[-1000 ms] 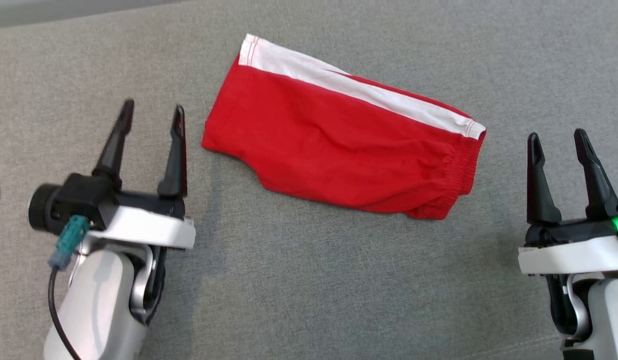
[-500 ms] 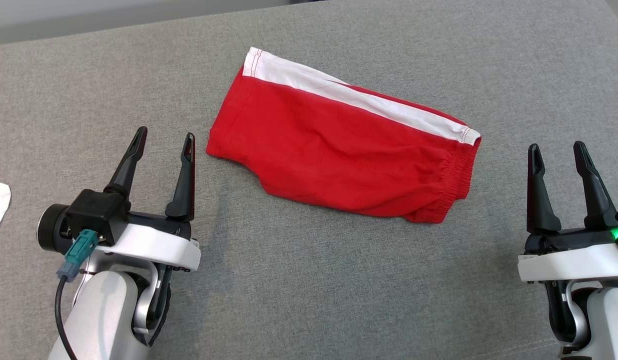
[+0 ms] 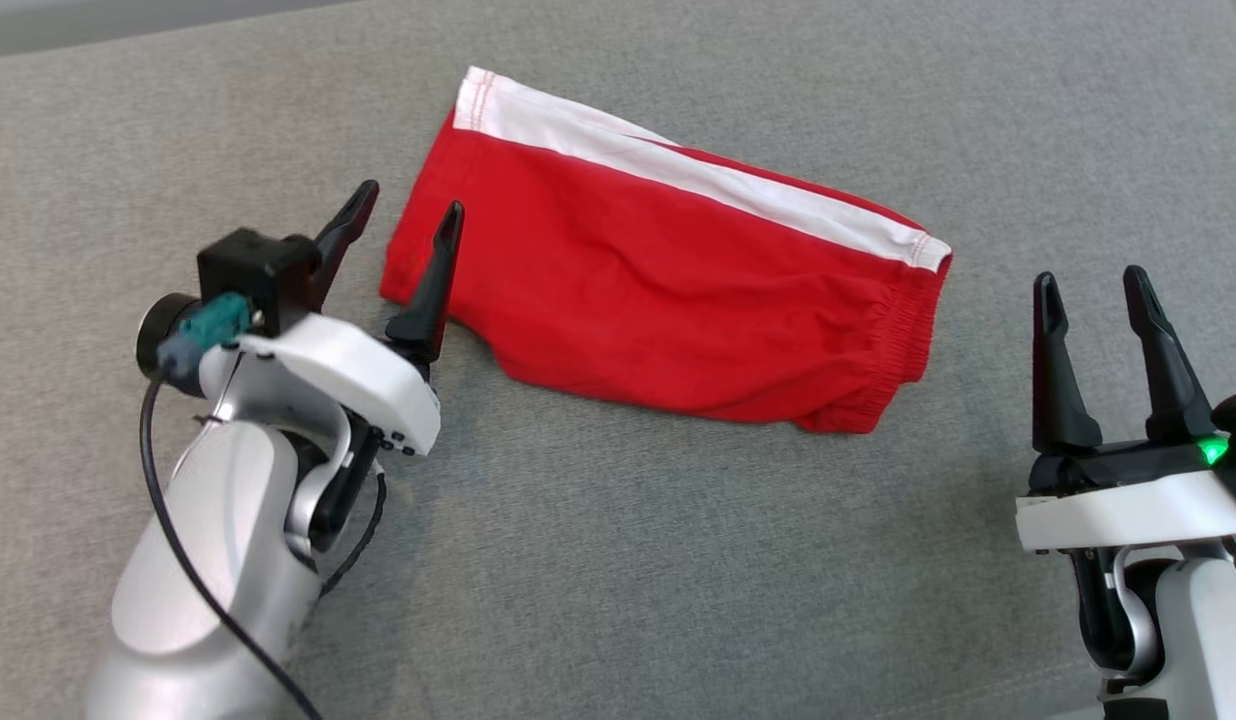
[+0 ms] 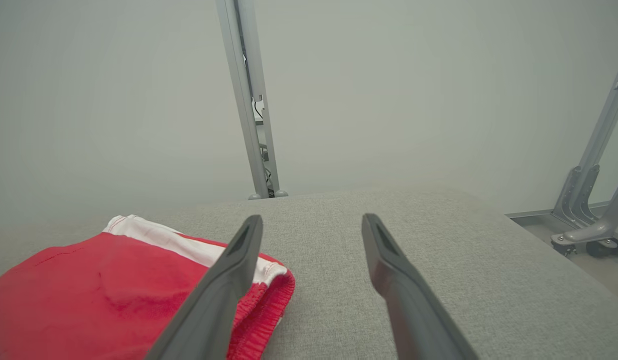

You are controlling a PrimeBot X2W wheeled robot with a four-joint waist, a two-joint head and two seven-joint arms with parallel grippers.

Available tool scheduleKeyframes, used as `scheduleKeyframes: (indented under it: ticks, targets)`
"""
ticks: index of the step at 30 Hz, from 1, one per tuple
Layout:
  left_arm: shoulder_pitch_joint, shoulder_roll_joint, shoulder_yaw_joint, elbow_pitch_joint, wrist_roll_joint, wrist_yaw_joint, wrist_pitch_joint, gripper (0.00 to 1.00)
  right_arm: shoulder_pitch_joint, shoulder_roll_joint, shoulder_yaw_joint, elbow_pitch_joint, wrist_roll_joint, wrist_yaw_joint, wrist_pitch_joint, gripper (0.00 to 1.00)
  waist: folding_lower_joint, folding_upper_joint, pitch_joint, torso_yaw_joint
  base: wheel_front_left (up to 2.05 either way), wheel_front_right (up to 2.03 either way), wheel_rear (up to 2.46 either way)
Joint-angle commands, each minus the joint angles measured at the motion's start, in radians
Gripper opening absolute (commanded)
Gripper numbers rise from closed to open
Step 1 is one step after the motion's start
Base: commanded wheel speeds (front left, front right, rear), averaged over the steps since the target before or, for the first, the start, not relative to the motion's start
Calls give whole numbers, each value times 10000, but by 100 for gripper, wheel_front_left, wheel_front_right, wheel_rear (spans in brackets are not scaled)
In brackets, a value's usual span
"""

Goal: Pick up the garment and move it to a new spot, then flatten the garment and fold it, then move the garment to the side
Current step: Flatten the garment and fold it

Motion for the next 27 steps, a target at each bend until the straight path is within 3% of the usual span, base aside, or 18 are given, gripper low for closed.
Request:
scheduleKeyframes:
  ticks: [1,7,16,17,18,19,27]
  targets:
    - [-226,7,23,229,-146,-106,107,100,-121,-13,7,35,59,-3,-32,100,0,-1,88,-118,0,0,0]
    - [-1026,244,222,2356,-665,-350,752,100,-230,18,253,237,321,-3,-104,100,0,-1,297,-504,0,0,0]
    - [-1534,110,24,4298,-1270,-713,1016,97,-237,35,397,383,587,-3,-186,100,0,-1,412,-591,0,0,0]
    - [-1563,92,-48,4443,-1334,-764,1087,81,-242,34,405,376,601,-3,-196,100,0,-1,416,-593,0,0,0]
    - [-1590,74,-111,4560,-1423,-804,1104,48,-244,36,417,372,622,-3,-204,100,0,-1,420,-594,0,0,0]
    - [-1625,62,-154,4655,-1524,-813,1080,0,-255,38,428,375,632,-3,-207,100,0,-1,420,-597,0,0,0]
    - [-1518,126,-226,4953,-2042,-878,421,0,-225,35,385,447,698,-3,-224,100,0,-1,295,-534,0,0,0]
